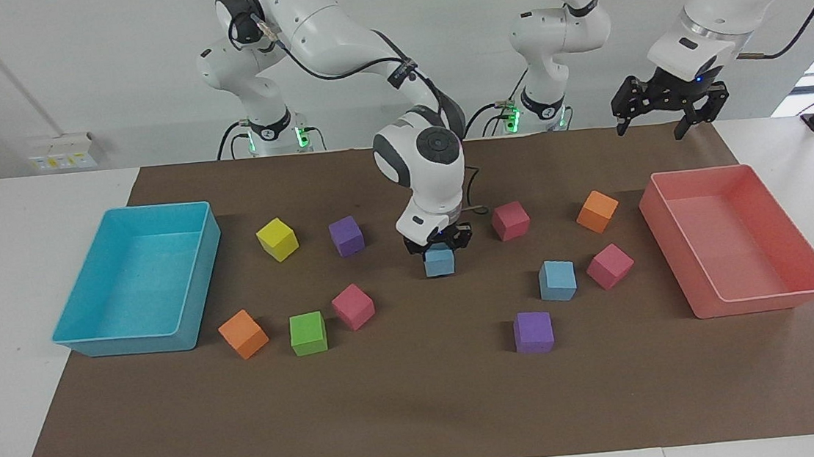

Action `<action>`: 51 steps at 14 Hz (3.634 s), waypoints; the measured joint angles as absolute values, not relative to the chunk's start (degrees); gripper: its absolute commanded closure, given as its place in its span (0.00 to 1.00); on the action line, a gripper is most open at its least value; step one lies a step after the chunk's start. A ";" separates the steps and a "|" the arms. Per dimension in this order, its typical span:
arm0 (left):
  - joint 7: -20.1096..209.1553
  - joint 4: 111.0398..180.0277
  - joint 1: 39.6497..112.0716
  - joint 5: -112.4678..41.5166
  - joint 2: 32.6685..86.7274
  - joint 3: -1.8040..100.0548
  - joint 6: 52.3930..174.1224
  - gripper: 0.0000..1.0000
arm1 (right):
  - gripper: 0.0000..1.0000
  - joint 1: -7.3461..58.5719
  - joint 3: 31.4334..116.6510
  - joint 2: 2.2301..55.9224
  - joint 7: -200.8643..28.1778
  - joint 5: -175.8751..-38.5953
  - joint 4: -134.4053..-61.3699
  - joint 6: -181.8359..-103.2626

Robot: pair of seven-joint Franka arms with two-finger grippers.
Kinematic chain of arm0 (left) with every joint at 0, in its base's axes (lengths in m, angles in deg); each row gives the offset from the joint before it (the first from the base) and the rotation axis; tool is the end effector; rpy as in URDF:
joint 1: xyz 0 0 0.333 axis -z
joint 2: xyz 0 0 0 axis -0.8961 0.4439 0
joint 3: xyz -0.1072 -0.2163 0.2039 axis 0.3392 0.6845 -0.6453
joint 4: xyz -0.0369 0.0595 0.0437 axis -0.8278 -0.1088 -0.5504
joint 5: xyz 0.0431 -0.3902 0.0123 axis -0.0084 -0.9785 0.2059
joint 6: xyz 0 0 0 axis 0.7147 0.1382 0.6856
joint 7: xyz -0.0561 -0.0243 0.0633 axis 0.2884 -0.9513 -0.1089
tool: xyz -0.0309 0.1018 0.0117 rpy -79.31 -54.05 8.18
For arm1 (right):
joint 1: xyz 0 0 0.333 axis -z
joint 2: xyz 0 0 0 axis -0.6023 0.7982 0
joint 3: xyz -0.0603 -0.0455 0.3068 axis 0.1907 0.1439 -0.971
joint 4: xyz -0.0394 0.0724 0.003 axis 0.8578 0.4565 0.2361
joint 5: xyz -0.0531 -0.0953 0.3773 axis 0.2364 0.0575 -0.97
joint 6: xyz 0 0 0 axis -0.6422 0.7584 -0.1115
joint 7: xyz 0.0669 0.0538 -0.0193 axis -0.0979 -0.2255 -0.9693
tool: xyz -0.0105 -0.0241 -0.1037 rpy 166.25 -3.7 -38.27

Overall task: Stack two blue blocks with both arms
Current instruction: 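Carry the blue cube with the right gripper to the table center, then reach the left gripper to the other blue cube while the right gripper hovers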

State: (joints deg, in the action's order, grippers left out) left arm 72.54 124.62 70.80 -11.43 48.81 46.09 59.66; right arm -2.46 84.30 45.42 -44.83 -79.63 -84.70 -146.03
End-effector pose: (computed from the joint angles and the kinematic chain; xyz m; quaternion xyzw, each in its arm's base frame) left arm 0.5353 -0.0693 0.6402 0.9925 -0.1199 -0.0226 0.0101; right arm 0.5516 0.4165 0.3177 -0.9998 -0.0165 0.0127 0.0011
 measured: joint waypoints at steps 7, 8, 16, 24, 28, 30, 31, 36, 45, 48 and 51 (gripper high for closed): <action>72.98 124.61 70.77 -11.43 48.81 45.49 59.71 0.00 | 1.00 -2.46 84.28 45.42 -45.06 -79.67 -84.91 -146.03; 72.98 124.61 70.77 -11.43 48.80 45.49 59.73 0.00 | 1.00 -2.46 84.26 45.42 -45.06 -79.67 -84.99 -146.03; 72.98 124.59 70.77 -11.43 48.81 45.52 61.27 0.00 | 0.21 -2.50 84.22 45.42 -45.06 -79.67 -86.00 -146.11; 72.97 124.60 70.78 -11.43 49.11 45.59 62.26 0.00 | 0.00 -2.82 84.19 44.90 -45.06 -79.63 -85.99 -146.99; 72.97 124.70 70.84 -11.43 51.05 45.75 65.46 0.00 | 0.00 -2.60 85.11 40.47 -45.06 -79.58 -85.91 -146.72; 72.97 124.94 70.88 -11.43 52.79 46.07 67.65 0.00 | 0.00 -1.32 85.42 37.98 -45.10 -79.26 -85.91 -145.37; 72.97 125.29 70.98 -11.43 53.68 46.37 69.09 0.00 | 0.00 -0.32 85.49 36.66 -45.21 -79.12 -85.90 -144.34; 73.00 130.48 73.47 -11.43 55.54 46.79 76.38 0.00 | 0.00 6.07 85.47 30.01 -52.09 -79.33 -85.96 -136.68; 76.64 142.93 76.48 -11.44 59.06 46.80 94.41 0.00 | 0.00 14.23 85.47 28.33 -64.93 -98.04 -91.66 -135.54; 78.29 144.13 77.52 -11.43 62.19 46.78 100.15 0.00 | 0.00 14.56 85.48 27.85 -67.92 -103.71 -96.10 -139.41; 80.68 144.75 77.99 -11.43 64.86 46.80 104.87 0.00 | 0.00 14.57 85.39 27.86 -72.19 -109.44 -100.67 -143.65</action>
State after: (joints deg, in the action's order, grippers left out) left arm 80.68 144.75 77.99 -11.43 64.86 46.80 104.87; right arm 14.57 85.39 27.86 -72.19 -109.44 -100.67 -143.65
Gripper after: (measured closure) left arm 0.000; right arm 0.000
